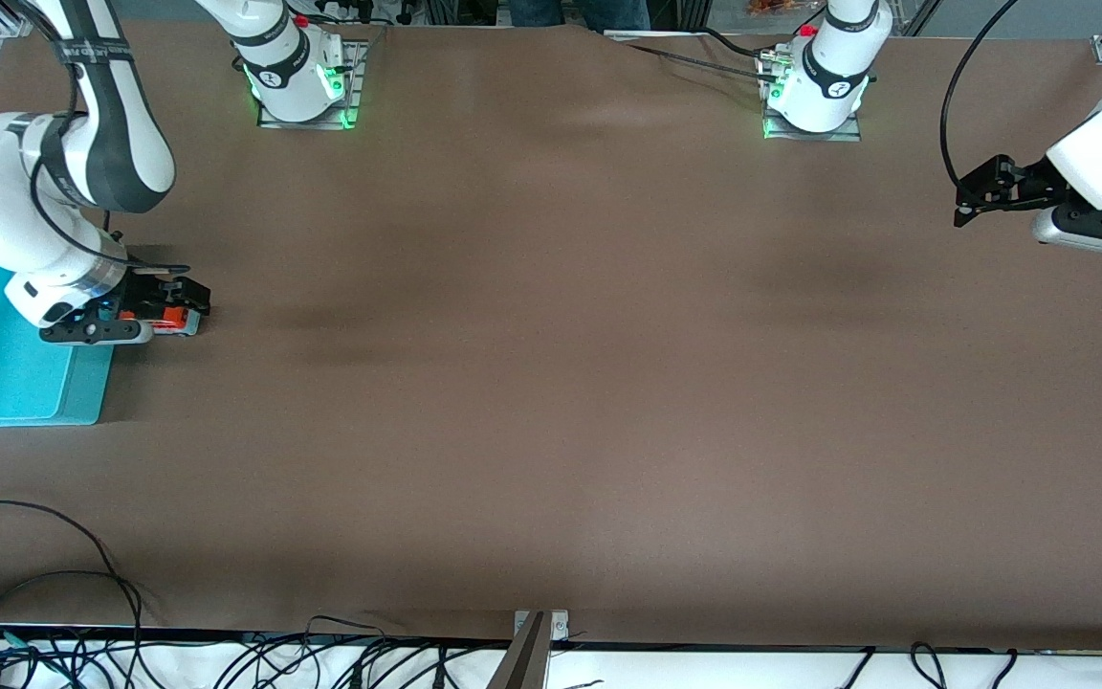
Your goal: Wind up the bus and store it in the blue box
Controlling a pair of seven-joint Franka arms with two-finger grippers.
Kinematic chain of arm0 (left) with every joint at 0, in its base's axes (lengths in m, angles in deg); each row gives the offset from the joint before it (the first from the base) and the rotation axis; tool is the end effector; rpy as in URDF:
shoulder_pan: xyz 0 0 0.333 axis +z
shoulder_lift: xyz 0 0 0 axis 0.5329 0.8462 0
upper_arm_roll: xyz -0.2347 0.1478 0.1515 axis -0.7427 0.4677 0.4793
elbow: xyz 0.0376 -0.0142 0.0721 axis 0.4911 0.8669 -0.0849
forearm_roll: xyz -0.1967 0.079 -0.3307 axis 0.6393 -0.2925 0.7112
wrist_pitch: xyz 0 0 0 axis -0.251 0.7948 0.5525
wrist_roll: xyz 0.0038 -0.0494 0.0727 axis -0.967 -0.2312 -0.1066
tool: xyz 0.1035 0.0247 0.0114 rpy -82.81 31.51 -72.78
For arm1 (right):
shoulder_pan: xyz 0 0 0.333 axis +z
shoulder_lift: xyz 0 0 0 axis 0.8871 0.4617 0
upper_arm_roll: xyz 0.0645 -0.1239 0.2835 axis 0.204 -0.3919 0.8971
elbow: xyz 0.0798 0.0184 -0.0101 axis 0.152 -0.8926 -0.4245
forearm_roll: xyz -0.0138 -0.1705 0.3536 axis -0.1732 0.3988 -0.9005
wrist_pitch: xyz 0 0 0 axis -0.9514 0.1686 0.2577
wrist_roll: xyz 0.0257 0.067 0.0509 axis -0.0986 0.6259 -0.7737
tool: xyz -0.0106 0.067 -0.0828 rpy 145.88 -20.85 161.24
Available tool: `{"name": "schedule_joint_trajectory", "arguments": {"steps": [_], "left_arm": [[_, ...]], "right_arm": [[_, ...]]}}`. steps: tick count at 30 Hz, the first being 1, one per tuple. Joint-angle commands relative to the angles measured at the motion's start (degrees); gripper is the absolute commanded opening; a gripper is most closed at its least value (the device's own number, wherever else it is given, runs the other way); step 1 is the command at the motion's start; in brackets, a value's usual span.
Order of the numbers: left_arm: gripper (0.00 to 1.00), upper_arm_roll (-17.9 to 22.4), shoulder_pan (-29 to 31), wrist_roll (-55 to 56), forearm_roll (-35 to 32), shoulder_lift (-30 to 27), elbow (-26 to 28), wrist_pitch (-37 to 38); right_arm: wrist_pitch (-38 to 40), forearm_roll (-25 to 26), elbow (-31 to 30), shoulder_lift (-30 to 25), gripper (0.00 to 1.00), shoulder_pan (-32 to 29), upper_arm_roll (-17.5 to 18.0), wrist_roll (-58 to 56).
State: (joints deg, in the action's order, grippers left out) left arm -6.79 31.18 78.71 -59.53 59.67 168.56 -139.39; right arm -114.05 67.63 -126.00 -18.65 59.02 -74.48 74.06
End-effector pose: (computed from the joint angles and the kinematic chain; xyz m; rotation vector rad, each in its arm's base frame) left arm 0.5398 -0.0200 0.6031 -3.1138 0.3137 0.1215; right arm 0.5475 -0.0395 0.3310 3.1223 0.0728 -0.0612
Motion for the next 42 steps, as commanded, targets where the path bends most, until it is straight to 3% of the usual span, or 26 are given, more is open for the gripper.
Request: {"name": "schedule_joint_trajectory", "arguments": {"steps": [1,16,36,42], "left_arm": [[1.00,0.1,0.1,0.5,0.7,1.0,-2.5,1.0],[1.00,0.4,0.4,1.0,0.9,1.4,-3.6,0.9],[1.00,0.3,1.1,5.1,0.7,1.4,-5.8,1.0],[1.00,0.3,1.5,5.7,1.4,1.4,-5.8,1.1]], "right_arm": [[-4.5,1.1,-4.0,0.1,1.00,-0.3,-0.7,-0.6],[-4.7,1.0,-5.5,1.6,1.00,-0.3,-5.7,1.1],[-11.6,1.0,-8.2,4.4,1.00,-0.3,-8.6,36.9],[-12.7,0.9,-8.2,4.6,1.00,-0.3,-10.8,41.8]]}}
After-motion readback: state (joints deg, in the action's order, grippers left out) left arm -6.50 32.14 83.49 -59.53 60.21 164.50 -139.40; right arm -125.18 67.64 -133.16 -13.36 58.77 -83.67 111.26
